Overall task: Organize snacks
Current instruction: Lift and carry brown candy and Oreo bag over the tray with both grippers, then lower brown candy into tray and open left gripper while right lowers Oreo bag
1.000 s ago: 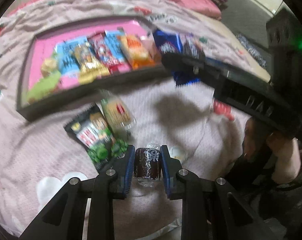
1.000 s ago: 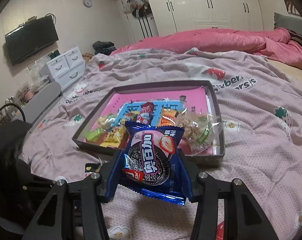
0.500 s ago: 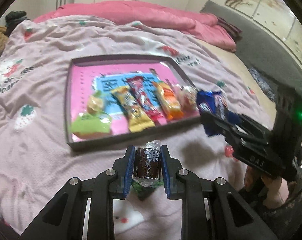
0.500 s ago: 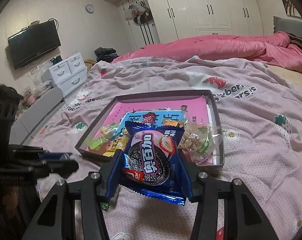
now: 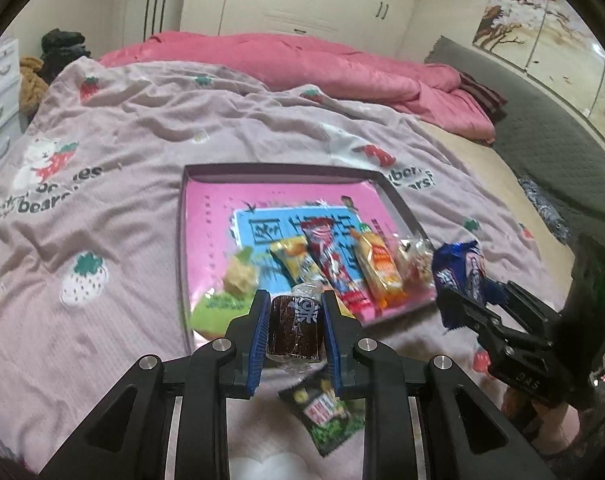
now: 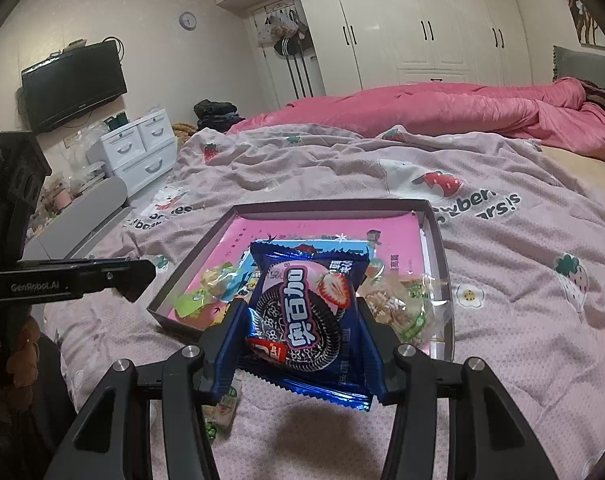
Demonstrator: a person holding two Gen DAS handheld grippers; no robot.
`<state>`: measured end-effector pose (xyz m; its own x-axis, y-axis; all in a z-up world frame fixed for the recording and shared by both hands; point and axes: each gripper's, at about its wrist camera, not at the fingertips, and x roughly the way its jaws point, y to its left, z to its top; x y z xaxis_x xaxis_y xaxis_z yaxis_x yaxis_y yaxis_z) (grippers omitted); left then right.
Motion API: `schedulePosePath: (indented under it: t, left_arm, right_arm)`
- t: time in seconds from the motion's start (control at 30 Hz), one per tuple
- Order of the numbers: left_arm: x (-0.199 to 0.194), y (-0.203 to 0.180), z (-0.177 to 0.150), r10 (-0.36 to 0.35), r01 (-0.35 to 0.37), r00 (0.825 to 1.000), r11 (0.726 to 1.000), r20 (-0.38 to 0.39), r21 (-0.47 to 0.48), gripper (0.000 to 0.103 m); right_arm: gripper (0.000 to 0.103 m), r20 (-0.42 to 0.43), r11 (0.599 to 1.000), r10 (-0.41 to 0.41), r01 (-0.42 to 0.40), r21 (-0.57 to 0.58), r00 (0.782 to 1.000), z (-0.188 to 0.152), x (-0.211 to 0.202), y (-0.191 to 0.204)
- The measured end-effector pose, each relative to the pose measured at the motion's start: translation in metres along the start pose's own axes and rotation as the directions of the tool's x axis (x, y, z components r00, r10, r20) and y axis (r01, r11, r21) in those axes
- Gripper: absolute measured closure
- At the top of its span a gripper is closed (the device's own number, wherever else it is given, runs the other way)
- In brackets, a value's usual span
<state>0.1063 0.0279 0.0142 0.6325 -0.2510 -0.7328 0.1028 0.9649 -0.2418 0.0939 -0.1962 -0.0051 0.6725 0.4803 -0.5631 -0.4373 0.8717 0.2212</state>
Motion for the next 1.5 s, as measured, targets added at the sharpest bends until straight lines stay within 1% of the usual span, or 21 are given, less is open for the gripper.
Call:
schedulePosePath:
  t: [0.23, 0.47, 0.77, 1.03, 1.5]
  left_arm:
    - [0.006, 0.006, 0.010, 0.026, -0.025, 0.999, 1.000, 0.022, -0.014, 0.077]
    - [0.019, 0.010, 0.013, 0.033, -0.033, 0.999, 0.999, 0.012, -0.023, 0.077]
    - [0.042, 0.013, 0.012, 0.026, -0.027, 0.999, 0.999, -0.025, -0.035, 0.077]
    - [0.062, 0.010, 0.007, 0.018, -0.019, 0.998, 1.000, -0.060, -0.021, 0.077]
    - [0.082, 0.004, 0.002, 0.025, -0.025, 0.995, 1.000, -0.095, 0.006, 0.077]
  right_arm:
    - [0.051, 0.014, 1.000, 0.002, -0.002, 0.001, 1.000, 0.003, 0.002, -0.003]
    - [0.051, 0.015, 1.000, 0.000, 0.000, -0.001, 1.000, 0.007, 0.008, -0.003]
    - [0.051, -0.003, 1.000, -0.005, 0.005, -0.017, 1.000, 0.008, 0.021, -0.001]
    - [0.051, -0.045, 0.999, -0.010, 0.008, -0.035, 0.999, 0.007, 0.042, -0.002]
    - [0.051, -0.068, 0.998, -0.021, 0.017, -0.068, 0.997, 0.003, 0.062, 0.000]
